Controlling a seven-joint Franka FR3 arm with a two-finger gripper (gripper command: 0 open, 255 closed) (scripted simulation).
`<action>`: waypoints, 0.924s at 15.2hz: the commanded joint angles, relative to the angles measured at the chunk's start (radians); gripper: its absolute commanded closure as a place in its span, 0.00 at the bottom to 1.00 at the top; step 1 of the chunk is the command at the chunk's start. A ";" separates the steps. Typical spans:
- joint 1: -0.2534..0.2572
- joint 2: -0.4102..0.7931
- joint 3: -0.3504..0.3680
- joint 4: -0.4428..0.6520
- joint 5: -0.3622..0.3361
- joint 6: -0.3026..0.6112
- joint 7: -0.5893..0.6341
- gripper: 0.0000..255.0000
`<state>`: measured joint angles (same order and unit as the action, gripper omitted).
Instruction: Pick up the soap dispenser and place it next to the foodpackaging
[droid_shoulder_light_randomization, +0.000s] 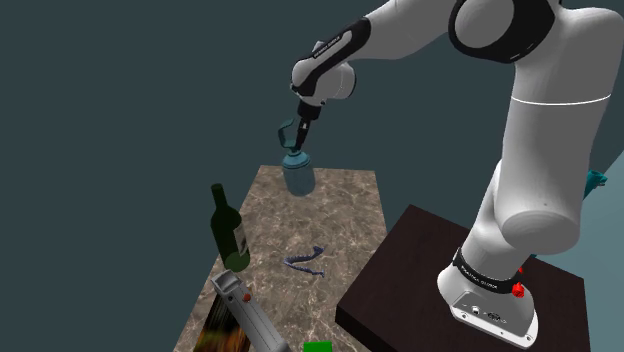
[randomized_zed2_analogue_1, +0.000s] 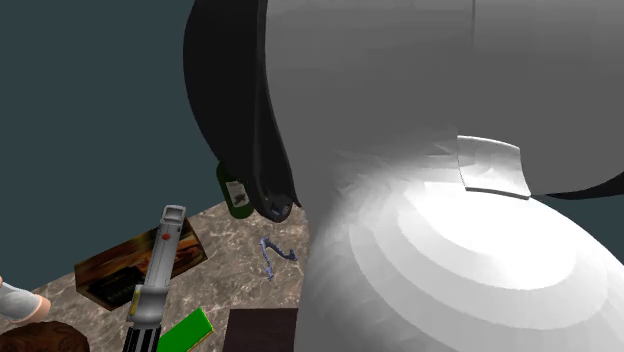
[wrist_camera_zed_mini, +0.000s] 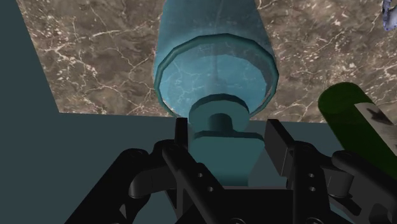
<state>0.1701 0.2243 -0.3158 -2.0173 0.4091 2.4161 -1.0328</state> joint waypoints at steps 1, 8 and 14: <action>0.004 -0.015 -0.004 0.009 -0.015 -0.020 0.016 1.00; 0.010 -0.060 -0.015 0.048 -0.060 -0.096 0.059 1.00; 0.013 -0.092 -0.022 0.090 -0.092 -0.165 0.091 1.00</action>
<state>0.1830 0.1365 -0.3362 -1.9387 0.3225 2.2654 -0.9474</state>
